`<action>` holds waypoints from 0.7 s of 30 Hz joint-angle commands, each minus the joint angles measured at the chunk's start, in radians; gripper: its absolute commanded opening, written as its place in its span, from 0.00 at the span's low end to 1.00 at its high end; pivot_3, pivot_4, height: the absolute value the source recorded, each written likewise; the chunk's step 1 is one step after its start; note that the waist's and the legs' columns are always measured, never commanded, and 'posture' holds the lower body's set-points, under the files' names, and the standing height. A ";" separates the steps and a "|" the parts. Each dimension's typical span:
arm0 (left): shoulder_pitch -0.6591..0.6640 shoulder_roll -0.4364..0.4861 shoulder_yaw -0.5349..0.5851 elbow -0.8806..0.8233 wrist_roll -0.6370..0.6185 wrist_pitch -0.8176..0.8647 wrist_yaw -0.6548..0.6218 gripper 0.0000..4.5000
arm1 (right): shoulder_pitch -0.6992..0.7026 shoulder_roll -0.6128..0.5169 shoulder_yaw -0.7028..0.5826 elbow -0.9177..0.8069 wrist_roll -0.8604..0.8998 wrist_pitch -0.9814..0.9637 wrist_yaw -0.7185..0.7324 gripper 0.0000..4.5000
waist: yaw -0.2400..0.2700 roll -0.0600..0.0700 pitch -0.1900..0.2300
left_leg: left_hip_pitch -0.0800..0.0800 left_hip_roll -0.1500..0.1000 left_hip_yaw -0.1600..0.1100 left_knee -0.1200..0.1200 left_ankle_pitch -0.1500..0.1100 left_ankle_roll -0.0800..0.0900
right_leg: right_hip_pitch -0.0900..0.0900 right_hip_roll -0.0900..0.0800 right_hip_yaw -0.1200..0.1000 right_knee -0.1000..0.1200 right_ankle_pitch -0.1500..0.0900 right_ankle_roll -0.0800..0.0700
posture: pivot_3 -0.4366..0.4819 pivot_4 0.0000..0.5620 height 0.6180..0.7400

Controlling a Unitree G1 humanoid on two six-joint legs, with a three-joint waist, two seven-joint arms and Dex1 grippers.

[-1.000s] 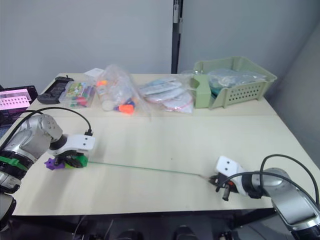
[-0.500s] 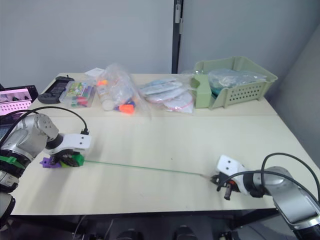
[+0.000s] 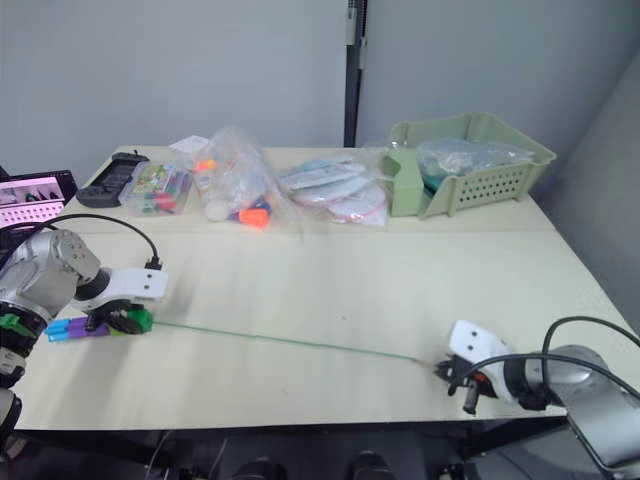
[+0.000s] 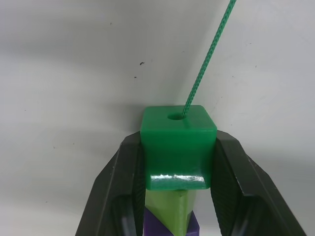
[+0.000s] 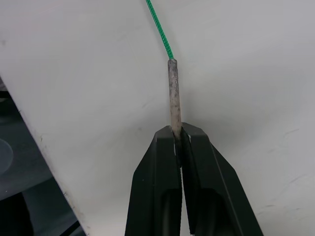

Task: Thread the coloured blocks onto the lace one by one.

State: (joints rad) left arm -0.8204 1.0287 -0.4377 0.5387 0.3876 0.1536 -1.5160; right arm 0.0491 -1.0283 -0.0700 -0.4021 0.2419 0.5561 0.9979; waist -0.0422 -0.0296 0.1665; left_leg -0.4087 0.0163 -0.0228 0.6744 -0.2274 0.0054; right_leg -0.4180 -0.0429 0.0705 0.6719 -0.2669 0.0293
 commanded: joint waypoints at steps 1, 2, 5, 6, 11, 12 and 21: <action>0.015 0.015 0.007 -0.013 0.016 0.013 -0.012 0.27 | -0.049 0.003 0.016 0.002 -0.001 -0.003 0.000 0.00 | 0.000 0.000 0.000 | 0.000 0.000 0.000 0.000 0.000 0.000 | 0.000 0.000 0.000 0.000 0.000 0.000 | 0.48 0.27 1.00; 0.017 0.014 0.008 -0.022 0.016 0.020 -0.014 0.27 | -0.064 0.006 0.026 0.007 -0.003 -0.006 0.002 0.00 | 0.000 0.000 0.000 | 0.000 0.000 0.000 0.000 0.000 0.000 | 0.000 0.000 0.000 0.000 0.000 0.000 | 0.48 0.27 1.00; 0.038 0.015 0.021 -0.087 0.000 0.068 -0.037 0.27 | -0.111 0.016 0.058 0.025 -0.012 -0.019 0.003 0.00 | 0.000 0.000 0.000 | 0.000 0.000 0.000 0.000 0.000 0.000 | 0.000 0.000 0.000 0.000 0.000 0.000 | 0.48 0.27 1.00; 0.049 0.016 0.028 -0.117 -0.011 0.091 -0.052 0.27 | -0.132 0.027 0.070 0.030 -0.011 -0.019 0.002 0.00 | 0.000 0.000 0.000 | -0.001 0.000 0.000 0.000 0.000 0.000 | 0.000 0.000 0.000 0.000 0.000 0.000 | 0.48 0.27 1.00; 0.097 0.026 0.050 -0.184 -0.019 0.132 -0.061 0.27 | -0.196 0.071 0.139 0.056 -0.036 -0.028 -0.009 0.00 | 0.000 0.000 0.000 | -0.001 0.000 0.000 0.000 0.000 0.000 | -0.001 -0.001 0.000 0.000 0.000 0.000 | 0.48 0.27 1.00; 0.111 0.028 0.055 -0.196 -0.022 0.140 -0.062 0.27 | -0.208 0.080 0.160 0.070 -0.052 -0.030 -0.013 0.00 | 0.001 0.000 0.000 | -0.001 0.000 0.000 0.000 0.000 0.000 | -0.001 -0.001 0.000 0.000 0.000 0.000 | 0.48 0.27 1.00; 0.157 0.028 0.095 -0.193 -0.028 0.077 0.007 0.27 | -0.236 0.094 0.216 0.143 -0.114 -0.016 -0.043 0.00 | 0.001 0.000 0.000 | 0.001 0.000 0.000 0.000 0.000 0.000 | 0.001 -0.001 0.000 0.000 0.000 0.000 | 0.48 0.27 1.00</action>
State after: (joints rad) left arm -0.6816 1.0552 -0.3474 0.3356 0.3687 0.2457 -1.5197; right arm -0.1861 -0.9352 0.1487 -0.2844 0.1585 0.5296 0.9789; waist -0.0410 -0.0294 0.1663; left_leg -0.4065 0.0160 -0.0229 0.6751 -0.2274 0.0054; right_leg -0.4153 -0.0439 0.0702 0.6718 -0.2669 0.0293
